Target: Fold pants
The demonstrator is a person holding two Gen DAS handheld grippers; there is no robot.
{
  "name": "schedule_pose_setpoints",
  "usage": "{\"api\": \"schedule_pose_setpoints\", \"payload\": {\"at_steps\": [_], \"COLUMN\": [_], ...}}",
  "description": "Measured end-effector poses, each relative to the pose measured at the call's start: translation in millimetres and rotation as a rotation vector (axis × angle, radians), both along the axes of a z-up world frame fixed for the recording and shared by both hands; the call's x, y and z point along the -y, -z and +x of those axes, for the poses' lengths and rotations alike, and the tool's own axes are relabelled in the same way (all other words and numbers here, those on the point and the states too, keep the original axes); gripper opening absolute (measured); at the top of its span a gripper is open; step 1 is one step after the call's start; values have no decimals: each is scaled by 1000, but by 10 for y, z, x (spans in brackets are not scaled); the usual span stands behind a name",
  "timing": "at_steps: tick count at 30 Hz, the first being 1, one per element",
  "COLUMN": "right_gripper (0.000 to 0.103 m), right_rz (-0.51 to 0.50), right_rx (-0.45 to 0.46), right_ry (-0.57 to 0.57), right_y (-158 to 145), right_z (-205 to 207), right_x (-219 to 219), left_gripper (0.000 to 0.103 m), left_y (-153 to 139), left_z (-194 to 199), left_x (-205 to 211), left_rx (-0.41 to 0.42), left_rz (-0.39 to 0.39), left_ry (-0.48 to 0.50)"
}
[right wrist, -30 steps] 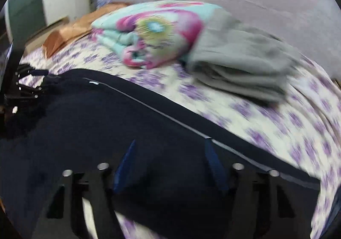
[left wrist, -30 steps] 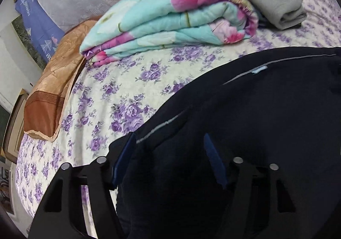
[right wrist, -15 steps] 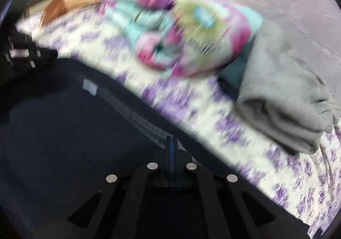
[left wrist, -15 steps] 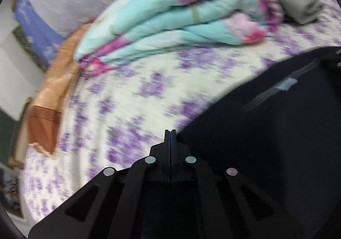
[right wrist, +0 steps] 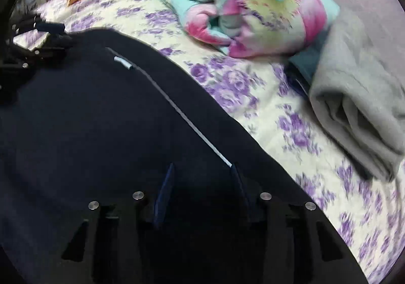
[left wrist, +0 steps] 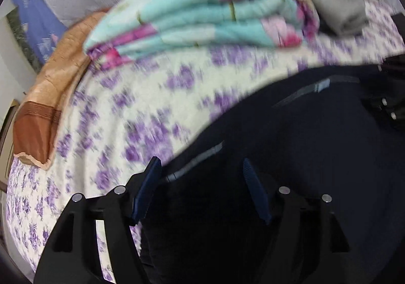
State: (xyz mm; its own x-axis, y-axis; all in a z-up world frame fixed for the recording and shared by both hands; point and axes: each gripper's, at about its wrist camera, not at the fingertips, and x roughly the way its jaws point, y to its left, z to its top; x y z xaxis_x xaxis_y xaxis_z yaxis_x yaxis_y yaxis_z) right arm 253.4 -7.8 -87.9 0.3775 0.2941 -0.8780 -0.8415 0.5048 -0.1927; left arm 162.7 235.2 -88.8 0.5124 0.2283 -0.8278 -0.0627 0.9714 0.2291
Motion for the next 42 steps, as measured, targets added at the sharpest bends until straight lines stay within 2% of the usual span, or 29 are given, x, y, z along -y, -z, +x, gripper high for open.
{"api": "schedule_pose_setpoints", "payload": {"at_steps": [1,2,3,4,5,6,10,11,13,15,16,18,19,20,22,24,25,27,30,31,32,33,34,35,36,38,39,41,42], "right_gripper": [31,0,0,0,0,0,0,1,9,65,69,69,69,69,69,66,64,54,53,48,30,7,1,0,0,0,0,2,14], "right_rz": [17,26,5,5,24,54,80,108,196,260,248,162,139,124,92,14,0,19,8,27,43,65,49,8,-4,77,84,97,160], "right_rx": [-22,-38,24,51,56,58,82,67,-1,-29,27,93,92,72,-14,32,36,3,50,42,14,-19,33,126,174,95,23,16,2], "right_ry": [8,23,37,35,44,62,191,232,281,260,257,271,293,332,398,414,408,378,351,342,340,331,334,373,425,504,526,550,541], "right_y": [-16,-34,-61,-88,-136,-205,-315,-360,-503,-657,-744,-795,-793,-768,-630,-468,-415,-269,-144,-136,-129,-131,-170,-183,-198,-240,-199,-248,-365], "right_z": [16,41,37,18,26,72,373,431,490,424,342,285,317,347,423,394,379,390,449,507,561,628,654,714,823,1070,1159,1159,1112], "right_x": [-10,-29,-65,-79,-79,-72,-42,8,203,450,642,1016,1219,1451,1943,2164,2170,2098,1951,1894,1850,1805,1785,1758,1771,1892,1952,2081,2255], "left_gripper": [67,65,46,35,24,23,23,23,24,27,28,36,40,45,46,47,49,51,51,51,51,52,54,55,55,55,57,56,55], "left_y": [33,46,45,44,33,27,68,76,86,92,74,-11,-83,-155,-287,-386,-415,-405,-403,-410,-410,-403,-369,-310,-231,-105,-20,10,-9], "left_z": [8,34,54,102,130,181,358,391,438,455,453,412,355,294,160,57,24,3,-38,-90,-130,-171,-202,-215,-201,-155,-115,-98,-107], "left_x": [-2,-7,-6,6,2,-1,0,-3,-21,-53,-84,-151,-206,-258,-325,-327,-327,-340,-333,-238,-128,-30,105,226,302,336,311,277,278], "left_rx": [0,-3,-3,-10,-11,-17,-32,-29,-18,-17,-15,8,33,60,105,148,156,144,136,134,132,131,122,110,96,69,56,60,69], "left_rz": [6,5,-1,-15,20,30,64,66,71,58,39,7,-22,-51,-102,-63,-41,-49,-104,-110,-107,-104,-93,-67,-51,-53,-68,-93,-100], "left_ry": [7,13,20,36,14,2,-24,-35,-50,-71,-90,-125,-147,-169,-201,-243,-251,-282,-299,-285,-255,-228,-190,-164,-158,-180,-205,-226,-224]}}
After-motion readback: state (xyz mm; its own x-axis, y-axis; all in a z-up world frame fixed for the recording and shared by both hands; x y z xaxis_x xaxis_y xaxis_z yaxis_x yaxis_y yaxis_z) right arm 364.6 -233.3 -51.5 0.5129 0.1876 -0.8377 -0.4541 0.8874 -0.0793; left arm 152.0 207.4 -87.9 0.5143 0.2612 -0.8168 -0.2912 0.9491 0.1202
